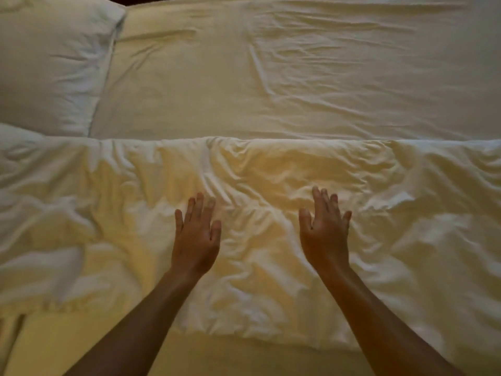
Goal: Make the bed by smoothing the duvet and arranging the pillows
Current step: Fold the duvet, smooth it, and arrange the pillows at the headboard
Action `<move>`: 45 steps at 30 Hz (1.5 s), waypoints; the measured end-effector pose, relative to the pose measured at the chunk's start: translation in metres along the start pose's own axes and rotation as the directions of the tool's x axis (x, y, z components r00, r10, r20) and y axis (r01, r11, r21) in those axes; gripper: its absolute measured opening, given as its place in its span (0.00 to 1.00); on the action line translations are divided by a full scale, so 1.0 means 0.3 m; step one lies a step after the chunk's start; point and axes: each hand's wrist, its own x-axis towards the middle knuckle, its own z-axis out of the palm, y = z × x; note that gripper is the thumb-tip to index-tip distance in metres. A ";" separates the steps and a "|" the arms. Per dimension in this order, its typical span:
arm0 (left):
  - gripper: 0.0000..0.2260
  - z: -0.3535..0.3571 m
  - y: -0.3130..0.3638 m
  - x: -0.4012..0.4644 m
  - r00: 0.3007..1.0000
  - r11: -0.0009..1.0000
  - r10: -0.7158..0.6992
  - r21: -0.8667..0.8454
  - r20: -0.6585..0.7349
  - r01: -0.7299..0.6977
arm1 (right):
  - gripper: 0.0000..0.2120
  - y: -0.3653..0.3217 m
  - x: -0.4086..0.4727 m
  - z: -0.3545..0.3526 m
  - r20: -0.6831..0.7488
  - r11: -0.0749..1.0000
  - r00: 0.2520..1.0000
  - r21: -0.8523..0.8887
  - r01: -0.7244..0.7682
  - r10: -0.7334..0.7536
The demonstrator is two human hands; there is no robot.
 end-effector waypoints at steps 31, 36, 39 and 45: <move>0.26 -0.339 -1.174 -0.348 0.827 0.770 0.528 0.302 0.193 -0.563 | 0.17 -0.694 -0.752 0.839 0.017 0.871 0.923 -0.323 0.369 -0.385; 0.29 -0.338 -1.217 -0.460 0.847 0.773 0.480 0.346 0.228 -0.531 | 0.21 -0.654 -0.851 0.861 0.150 0.852 0.922 -0.352 0.388 -0.358; 0.30 -0.287 -1.234 -0.475 0.864 0.774 0.400 0.391 0.308 -0.498 | 0.24 -0.632 -0.853 0.902 0.294 0.826 0.921 -0.428 0.367 -0.257; 0.29 -0.307 -1.016 -0.381 0.946 0.922 0.249 0.249 0.205 -0.297 | 0.26 -0.748 -0.705 0.859 0.158 0.923 0.952 -0.249 0.294 -0.261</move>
